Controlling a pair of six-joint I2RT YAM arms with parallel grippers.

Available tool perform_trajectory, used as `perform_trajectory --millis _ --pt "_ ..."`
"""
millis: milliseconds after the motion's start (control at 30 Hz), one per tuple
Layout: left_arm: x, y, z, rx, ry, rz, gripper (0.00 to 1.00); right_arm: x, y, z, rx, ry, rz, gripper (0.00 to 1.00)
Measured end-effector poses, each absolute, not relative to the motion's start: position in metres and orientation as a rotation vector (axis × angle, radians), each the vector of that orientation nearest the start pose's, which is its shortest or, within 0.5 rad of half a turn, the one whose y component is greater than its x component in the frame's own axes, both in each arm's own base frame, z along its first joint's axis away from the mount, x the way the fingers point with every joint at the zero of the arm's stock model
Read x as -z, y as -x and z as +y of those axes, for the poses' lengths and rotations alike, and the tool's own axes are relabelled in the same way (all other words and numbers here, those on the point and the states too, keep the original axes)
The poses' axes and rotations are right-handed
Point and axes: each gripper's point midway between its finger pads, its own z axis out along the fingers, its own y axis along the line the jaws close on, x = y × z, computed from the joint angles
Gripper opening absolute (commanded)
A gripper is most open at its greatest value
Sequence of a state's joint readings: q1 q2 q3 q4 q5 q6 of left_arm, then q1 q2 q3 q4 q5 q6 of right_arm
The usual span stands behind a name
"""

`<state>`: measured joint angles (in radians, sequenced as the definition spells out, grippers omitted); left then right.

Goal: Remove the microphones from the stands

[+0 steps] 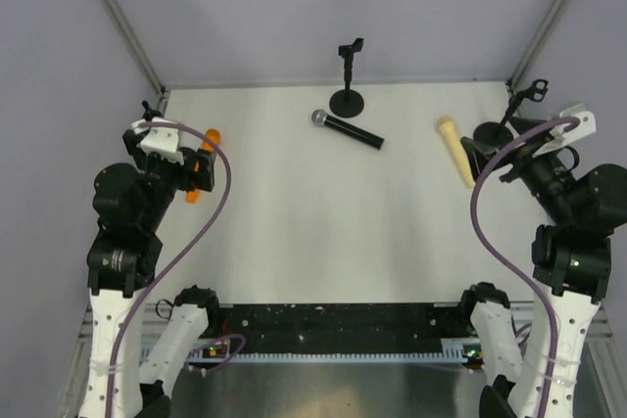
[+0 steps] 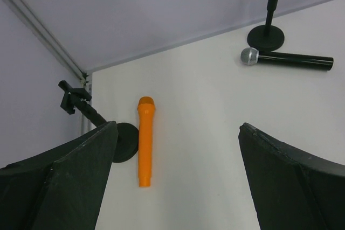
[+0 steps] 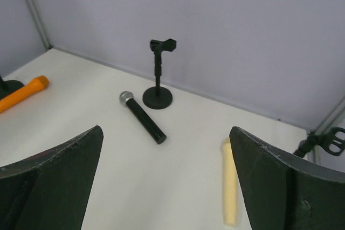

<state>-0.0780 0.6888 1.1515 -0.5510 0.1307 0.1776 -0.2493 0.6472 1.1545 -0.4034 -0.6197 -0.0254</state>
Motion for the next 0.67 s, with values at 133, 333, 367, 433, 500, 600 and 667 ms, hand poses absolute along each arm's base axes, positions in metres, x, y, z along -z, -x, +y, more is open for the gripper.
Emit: perform_trajectory --millis 133,333,367,433,500,600,667 --pt "-0.378 -0.243 -0.028 0.002 -0.280 1.621 0.99 -0.431 -0.225 0.065 -0.376 0.365 1.426 0.99" --pt "-0.350 -0.248 -0.028 0.004 -0.279 1.683 0.99 -0.403 -0.237 0.069 -0.482 0.312 1.468 0.99" --pt "-0.348 -0.249 -0.028 0.005 -0.279 1.689 0.99 -0.398 -0.240 0.067 -0.490 0.288 1.485 0.99" --pt "-0.347 -0.250 -0.028 0.008 -0.277 1.694 0.99 -0.395 -0.243 0.064 -0.489 0.257 1.497 0.99" --pt "-0.347 -0.250 -0.028 0.011 -0.275 1.694 0.99 -0.395 -0.245 0.061 -0.481 0.234 1.499 0.99" --pt "-0.347 -0.250 -0.028 0.014 -0.271 1.694 0.99 -0.396 -0.246 0.060 -0.475 0.228 1.497 0.99" --pt "-0.347 -0.250 -0.029 0.016 -0.268 1.695 0.99 -0.397 -0.245 0.060 -0.473 0.230 1.492 0.99"
